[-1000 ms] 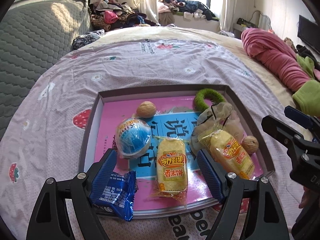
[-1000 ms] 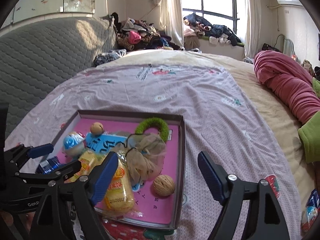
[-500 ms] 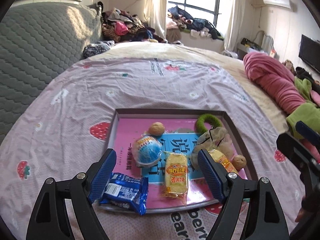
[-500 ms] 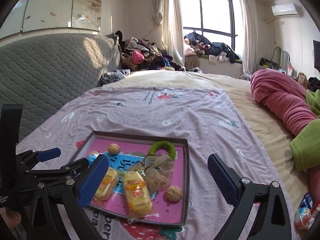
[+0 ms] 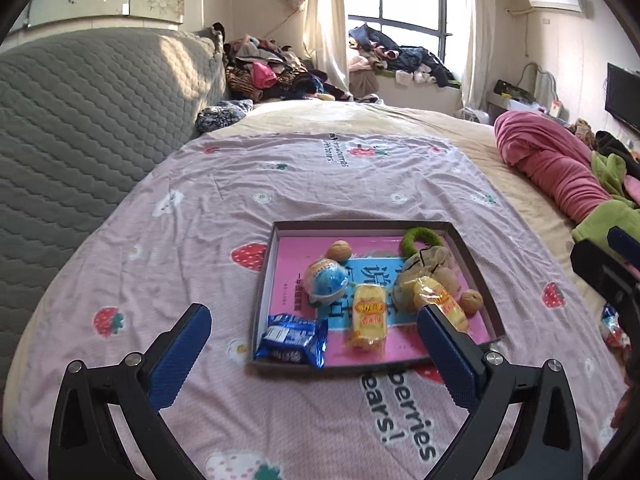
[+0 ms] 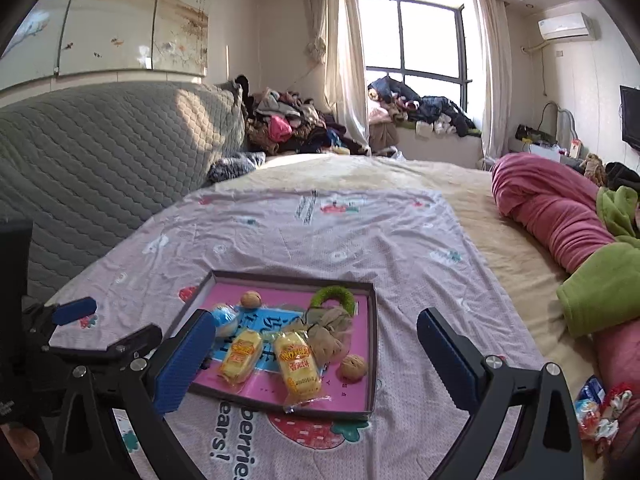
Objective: Organize objects
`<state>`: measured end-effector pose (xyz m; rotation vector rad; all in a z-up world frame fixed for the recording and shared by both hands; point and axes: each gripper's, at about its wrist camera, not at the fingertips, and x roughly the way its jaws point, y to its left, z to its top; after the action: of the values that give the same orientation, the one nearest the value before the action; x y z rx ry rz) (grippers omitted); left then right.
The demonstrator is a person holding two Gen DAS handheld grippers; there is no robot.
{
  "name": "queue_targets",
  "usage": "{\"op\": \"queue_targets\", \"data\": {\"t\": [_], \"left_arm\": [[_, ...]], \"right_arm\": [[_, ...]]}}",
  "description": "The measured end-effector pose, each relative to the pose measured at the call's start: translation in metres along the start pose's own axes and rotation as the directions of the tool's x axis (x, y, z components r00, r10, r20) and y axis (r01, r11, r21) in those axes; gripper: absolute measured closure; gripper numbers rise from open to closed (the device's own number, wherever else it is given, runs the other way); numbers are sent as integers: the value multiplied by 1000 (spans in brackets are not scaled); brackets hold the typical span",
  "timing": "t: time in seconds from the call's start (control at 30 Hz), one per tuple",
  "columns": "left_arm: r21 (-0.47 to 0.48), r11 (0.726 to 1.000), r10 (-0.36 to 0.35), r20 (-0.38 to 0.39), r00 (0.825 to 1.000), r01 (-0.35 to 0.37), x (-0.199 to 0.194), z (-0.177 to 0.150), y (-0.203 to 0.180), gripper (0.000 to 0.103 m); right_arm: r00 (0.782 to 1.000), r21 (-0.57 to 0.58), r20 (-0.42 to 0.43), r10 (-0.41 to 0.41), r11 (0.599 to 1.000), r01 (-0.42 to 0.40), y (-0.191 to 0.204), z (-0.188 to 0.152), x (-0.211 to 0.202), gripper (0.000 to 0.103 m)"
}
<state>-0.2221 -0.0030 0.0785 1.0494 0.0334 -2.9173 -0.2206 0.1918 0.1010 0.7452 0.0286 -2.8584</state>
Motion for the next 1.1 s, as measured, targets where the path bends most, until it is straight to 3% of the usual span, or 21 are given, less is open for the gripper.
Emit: {"op": "queue_targets", "data": {"t": [0.33,0.63,1.1], "left_arm": [[3,1000,28,48,998,-28,-61,-1,5,0],[-6,999,52,87,995,-52,-107,-8,10,0],[10,998,67,123,990,-69,-151,-28,12,0]], "right_arm": [[999,-22,38,-4,1000,5,10,10,-56,1],[1000,-13,28,-5,1000,5,12,-6,-91,1],[999,-40,44,-7,999,9,24,-13,-135,1]]}}
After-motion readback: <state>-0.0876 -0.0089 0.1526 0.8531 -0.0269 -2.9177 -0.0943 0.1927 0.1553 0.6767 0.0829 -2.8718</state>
